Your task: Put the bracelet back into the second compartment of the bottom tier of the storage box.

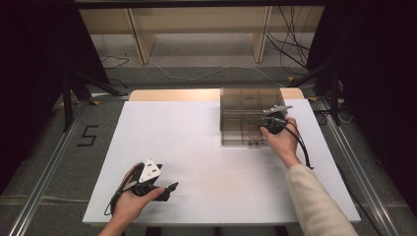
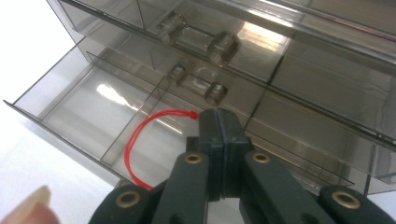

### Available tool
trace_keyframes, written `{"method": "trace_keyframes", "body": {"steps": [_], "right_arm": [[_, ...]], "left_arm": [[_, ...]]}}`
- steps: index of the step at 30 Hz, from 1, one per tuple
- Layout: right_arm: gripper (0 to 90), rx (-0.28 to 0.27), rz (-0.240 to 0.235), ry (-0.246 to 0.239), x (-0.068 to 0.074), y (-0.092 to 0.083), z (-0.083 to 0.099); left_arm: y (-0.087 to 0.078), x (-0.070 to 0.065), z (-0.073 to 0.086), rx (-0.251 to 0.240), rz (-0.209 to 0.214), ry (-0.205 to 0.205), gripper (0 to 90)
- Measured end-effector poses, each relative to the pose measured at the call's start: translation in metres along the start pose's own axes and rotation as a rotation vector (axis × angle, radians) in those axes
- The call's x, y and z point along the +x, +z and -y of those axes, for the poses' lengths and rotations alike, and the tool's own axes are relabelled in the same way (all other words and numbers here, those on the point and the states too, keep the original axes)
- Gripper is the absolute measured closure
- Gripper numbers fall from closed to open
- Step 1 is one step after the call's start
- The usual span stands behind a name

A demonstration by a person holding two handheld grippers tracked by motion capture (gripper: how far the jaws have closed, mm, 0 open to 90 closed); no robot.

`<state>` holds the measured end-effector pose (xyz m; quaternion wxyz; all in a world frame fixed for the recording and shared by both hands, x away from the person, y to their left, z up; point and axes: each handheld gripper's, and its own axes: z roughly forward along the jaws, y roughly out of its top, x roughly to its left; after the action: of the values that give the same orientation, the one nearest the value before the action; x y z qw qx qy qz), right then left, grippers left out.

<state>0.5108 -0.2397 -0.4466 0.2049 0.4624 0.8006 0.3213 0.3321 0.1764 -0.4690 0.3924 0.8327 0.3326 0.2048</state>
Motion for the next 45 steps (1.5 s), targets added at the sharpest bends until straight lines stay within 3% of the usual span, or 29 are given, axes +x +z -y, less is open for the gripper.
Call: {"method": "trace_keyframes", "body": {"steps": [45], "right_arm": [[90.0, 0.045, -0.006, -0.01, 0.002, 0.018, 0.006]], "left_arm": [[0.001, 0.0, 0.0, 0.003, 0.005, 0.002, 17.0]]}}
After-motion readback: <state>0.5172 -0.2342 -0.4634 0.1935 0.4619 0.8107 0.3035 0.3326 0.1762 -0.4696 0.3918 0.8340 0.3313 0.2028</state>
